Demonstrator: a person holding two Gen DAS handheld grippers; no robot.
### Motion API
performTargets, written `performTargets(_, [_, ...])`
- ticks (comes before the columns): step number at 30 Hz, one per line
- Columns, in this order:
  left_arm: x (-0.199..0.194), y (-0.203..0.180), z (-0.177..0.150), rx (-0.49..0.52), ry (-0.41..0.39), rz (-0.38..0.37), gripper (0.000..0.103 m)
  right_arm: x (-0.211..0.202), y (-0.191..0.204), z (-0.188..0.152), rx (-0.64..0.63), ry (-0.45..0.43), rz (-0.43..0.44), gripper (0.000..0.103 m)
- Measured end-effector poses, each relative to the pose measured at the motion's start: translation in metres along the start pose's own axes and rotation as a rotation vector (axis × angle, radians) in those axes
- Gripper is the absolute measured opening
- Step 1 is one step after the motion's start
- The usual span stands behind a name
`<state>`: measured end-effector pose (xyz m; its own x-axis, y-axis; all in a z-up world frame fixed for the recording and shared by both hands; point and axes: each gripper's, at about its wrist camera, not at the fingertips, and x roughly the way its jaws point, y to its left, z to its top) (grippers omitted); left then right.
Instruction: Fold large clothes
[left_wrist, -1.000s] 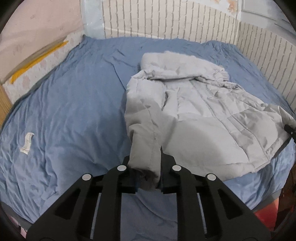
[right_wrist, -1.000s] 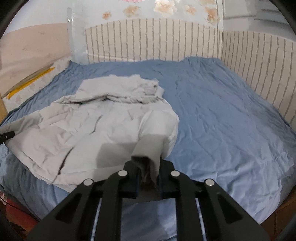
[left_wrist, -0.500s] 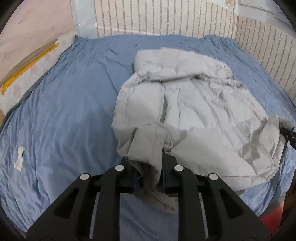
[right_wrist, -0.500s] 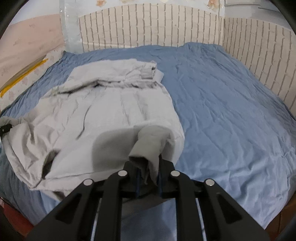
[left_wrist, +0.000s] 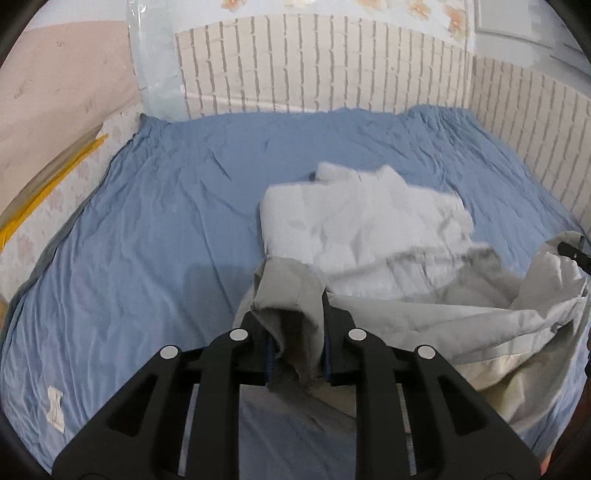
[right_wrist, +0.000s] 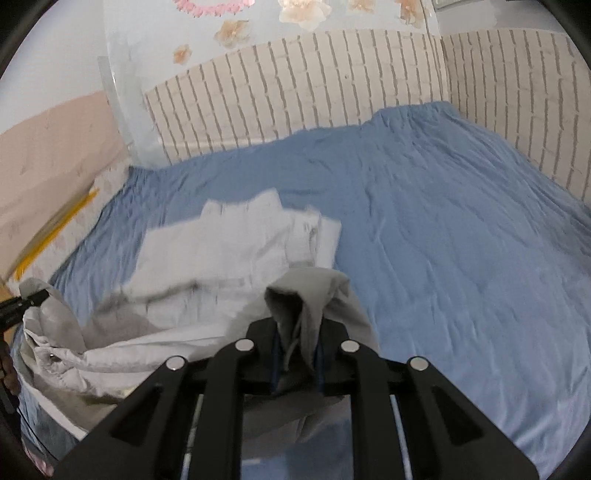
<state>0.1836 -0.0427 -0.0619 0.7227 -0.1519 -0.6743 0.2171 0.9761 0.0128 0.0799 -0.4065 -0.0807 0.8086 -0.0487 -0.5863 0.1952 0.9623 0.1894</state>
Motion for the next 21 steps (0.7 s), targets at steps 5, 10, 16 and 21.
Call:
performTargets(5, [0.022, -0.003, 0.055, 0.000, -0.072, 0.050, 0.019, 0.025, 0.013, 0.056, -0.049, -0.078, -0.008, 0.014])
performTargets(10, [0.061, 0.000, 0.110, 0.013, -0.105, 0.083, 0.019, 0.063, 0.021, 0.114, -0.097, -0.133, -0.018, 0.014])
performTargets(16, [0.148, 0.007, 0.175, 0.002, -0.037, 0.108, 0.020, 0.155, 0.035, 0.192, -0.161, -0.070, -0.080, 0.014])
performTargets(21, [0.229, 0.015, 0.210, -0.004, 0.048, 0.125, 0.024, 0.246, 0.033, 0.219, -0.176, 0.068, -0.156, 0.014])
